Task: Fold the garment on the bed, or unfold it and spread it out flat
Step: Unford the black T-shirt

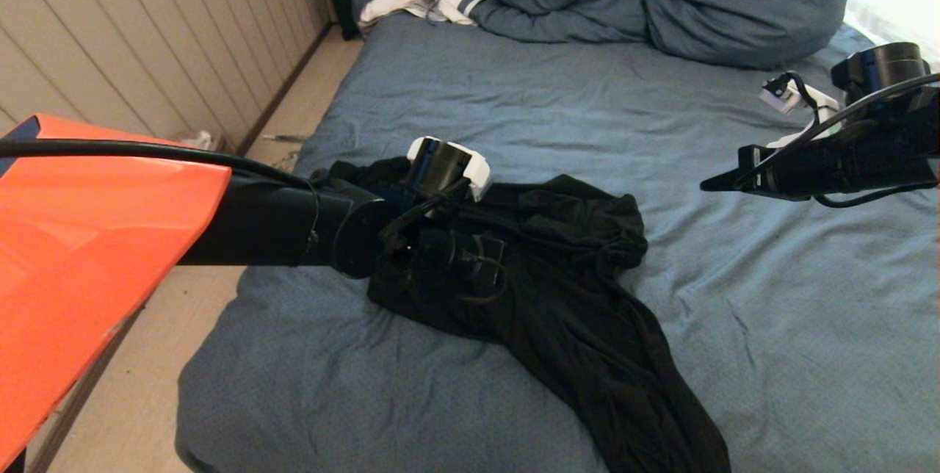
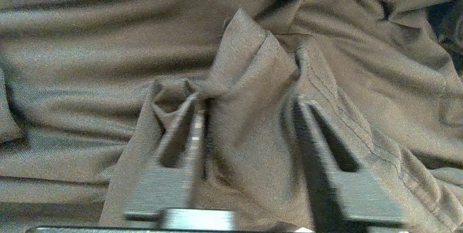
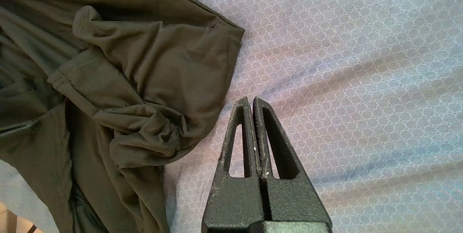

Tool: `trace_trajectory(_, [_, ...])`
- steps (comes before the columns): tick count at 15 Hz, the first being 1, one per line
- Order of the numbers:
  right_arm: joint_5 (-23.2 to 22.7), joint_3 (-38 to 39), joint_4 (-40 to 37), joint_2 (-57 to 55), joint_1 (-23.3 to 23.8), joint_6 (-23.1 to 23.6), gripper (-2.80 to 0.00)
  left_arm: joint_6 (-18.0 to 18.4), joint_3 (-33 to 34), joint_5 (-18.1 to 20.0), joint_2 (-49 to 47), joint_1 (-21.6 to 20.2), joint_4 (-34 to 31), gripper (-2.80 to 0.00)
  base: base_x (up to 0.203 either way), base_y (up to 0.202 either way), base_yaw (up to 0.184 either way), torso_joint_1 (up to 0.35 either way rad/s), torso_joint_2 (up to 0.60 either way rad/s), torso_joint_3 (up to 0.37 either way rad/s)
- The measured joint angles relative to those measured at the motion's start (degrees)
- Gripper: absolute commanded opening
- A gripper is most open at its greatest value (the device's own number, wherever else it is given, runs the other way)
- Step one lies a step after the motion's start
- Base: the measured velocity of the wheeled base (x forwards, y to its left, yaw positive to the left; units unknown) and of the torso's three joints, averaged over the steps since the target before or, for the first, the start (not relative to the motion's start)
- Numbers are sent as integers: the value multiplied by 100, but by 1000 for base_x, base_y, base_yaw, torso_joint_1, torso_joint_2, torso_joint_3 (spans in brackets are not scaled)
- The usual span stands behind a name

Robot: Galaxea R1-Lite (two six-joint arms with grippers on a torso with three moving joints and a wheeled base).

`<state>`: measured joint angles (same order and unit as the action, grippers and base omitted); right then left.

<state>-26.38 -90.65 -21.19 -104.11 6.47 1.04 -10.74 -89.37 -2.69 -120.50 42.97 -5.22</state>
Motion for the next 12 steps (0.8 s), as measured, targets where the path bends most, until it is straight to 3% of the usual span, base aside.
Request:
trace_trajectory(6, [0, -39, 2, -27, 2, -7, -280, -74, 624, -357, 625, 409, 2, -280, 0, 0, 0, 0, 0, 0])
trace_trajectory(12, [-17, -26, -4, -27, -6, -16, -280, -254, 2712, -433, 2108, 957, -9, -280, 0, 0, 0, 0, 0, 0])
